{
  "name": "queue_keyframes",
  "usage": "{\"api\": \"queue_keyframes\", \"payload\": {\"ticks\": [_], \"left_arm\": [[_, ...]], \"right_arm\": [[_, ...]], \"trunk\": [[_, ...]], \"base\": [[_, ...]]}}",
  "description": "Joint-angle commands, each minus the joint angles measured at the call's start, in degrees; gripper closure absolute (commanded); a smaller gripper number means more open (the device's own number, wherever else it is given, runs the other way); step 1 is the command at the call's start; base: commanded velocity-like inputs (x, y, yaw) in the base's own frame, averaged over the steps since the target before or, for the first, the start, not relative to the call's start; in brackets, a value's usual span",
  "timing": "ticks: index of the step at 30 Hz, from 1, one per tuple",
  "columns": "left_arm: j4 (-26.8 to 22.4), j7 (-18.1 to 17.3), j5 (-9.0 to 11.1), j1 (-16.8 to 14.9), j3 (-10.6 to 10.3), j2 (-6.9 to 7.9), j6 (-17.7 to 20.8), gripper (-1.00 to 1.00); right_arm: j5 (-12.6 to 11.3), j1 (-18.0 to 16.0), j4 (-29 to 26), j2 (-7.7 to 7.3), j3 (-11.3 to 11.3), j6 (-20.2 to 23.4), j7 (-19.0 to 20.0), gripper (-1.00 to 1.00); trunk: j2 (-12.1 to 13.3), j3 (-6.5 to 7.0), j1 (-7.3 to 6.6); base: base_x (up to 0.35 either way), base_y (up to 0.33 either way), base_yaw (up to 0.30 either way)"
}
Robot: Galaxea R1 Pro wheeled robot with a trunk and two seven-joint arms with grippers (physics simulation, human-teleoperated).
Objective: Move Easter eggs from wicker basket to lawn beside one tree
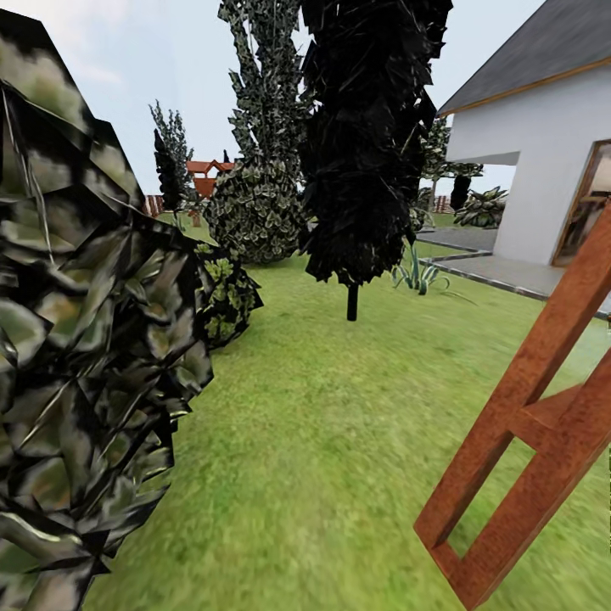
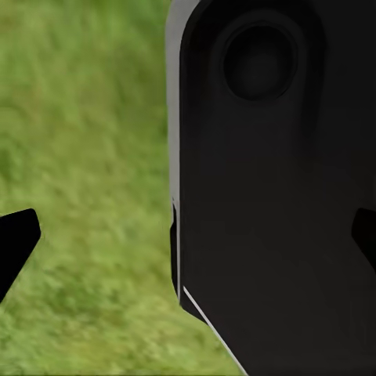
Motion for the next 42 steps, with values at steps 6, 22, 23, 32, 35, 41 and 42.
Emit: {"api": "queue_keyframes", "payload": {"ticks": [6, 22, 23, 32, 35, 41, 42], "left_arm": [[-0.12, -0.02, -0.02, 0.04, 0.02, -0.03, -0.02, -1.00], [-0.12, -0.06, -0.02, 0.04, 0.02, 0.00, -0.02, -1.00], [-0.12, -0.06, -0.02, 0.04, 0.02, 0.00, -0.02, -1.00], [-0.12, 0.01, -0.02, 0.04, 0.02, -0.01, -0.02, -1.00], [-0.12, 0.01, -0.02, 0.04, 0.02, -0.06, -0.02, -1.00], [-0.12, 0.00, -0.02, 0.04, 0.02, -0.08, -0.02, -1.00], [-0.12, 0.00, -0.02, 0.04, 0.02, -0.08, -0.02, -1.00]], "right_arm": [[0.00, -0.08, 0.19, 0.02, -0.01, 0.07, 0.37, -1.00], [-0.02, -0.08, 0.20, -0.01, -0.05, 0.07, 0.24, -1.00], [-0.02, -0.08, 0.20, -0.01, -0.05, 0.08, 0.22, -1.00], [-0.02, -0.08, 0.20, -0.01, -0.05, 0.17, 0.13, -1.00], [-0.02, -0.08, 0.20, -0.01, -0.05, 0.17, 0.13, -1.00], [-0.02, -0.08, 0.20, -0.01, -0.05, 0.13, 0.10, -1.00], [-0.02, -0.08, 0.20, -0.01, -0.05, 0.12, 0.11, -1.00]], "trunk": [[-0.02, -0.04, 0.03], [-0.02, -0.04, 0.03], [-0.02, -0.04, 0.03], [-0.02, -0.04, 0.03], [-0.02, -0.04, 0.03], [-0.02, -0.04, 0.03], [-0.02, -0.04, 0.03]], "base": [[0.266, 0.194, -0.199], [0.204, 0.165, -0.009], [0.222, 0.248, 0.000], [0.159, 0.096, -0.148], [0.107, 0.003, -0.259], [0.105, 0.000, -0.075], [0.105, 0.000, -0.011]]}}
